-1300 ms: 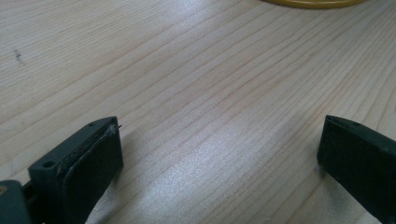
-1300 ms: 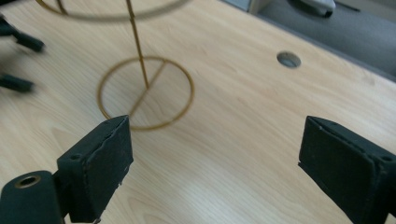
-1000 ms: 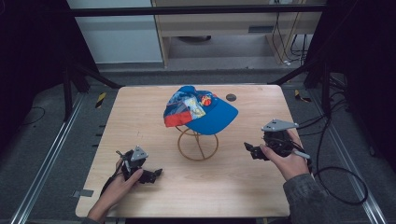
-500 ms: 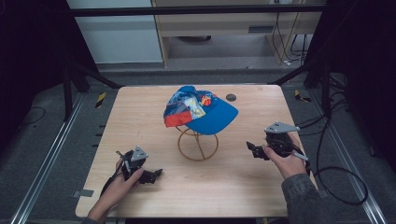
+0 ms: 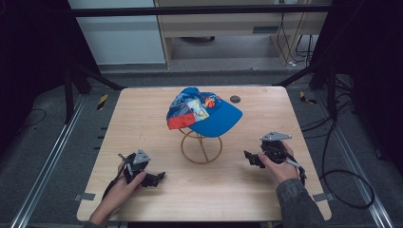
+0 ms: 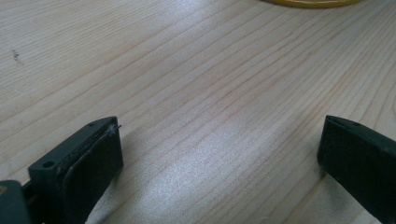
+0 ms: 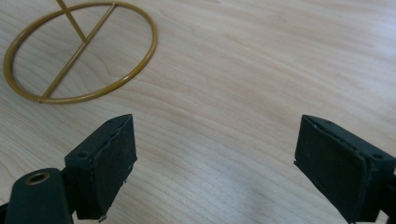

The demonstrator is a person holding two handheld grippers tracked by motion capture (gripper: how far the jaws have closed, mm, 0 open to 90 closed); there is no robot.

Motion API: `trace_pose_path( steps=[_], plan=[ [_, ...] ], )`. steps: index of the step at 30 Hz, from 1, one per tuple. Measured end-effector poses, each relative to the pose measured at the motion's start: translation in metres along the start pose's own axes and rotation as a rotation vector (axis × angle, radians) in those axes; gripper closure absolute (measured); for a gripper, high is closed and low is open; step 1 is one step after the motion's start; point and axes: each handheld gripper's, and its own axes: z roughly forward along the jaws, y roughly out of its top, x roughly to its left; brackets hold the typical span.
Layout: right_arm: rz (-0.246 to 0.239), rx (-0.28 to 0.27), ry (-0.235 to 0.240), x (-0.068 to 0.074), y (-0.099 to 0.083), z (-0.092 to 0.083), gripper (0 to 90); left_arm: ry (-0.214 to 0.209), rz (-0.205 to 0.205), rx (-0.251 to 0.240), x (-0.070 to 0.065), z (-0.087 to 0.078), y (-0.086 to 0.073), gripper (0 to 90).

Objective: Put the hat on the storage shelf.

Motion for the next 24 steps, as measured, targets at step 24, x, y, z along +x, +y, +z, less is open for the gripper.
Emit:
trace_pose_path(
  steps=[24],
  plan=[
    [0.086, -0.010, -0.006, 0.005, -0.015, 0.030, 12.5, -0.001, 0.000, 0.000, 0.000, 0.000, 0.000, 0.0]
  ],
)
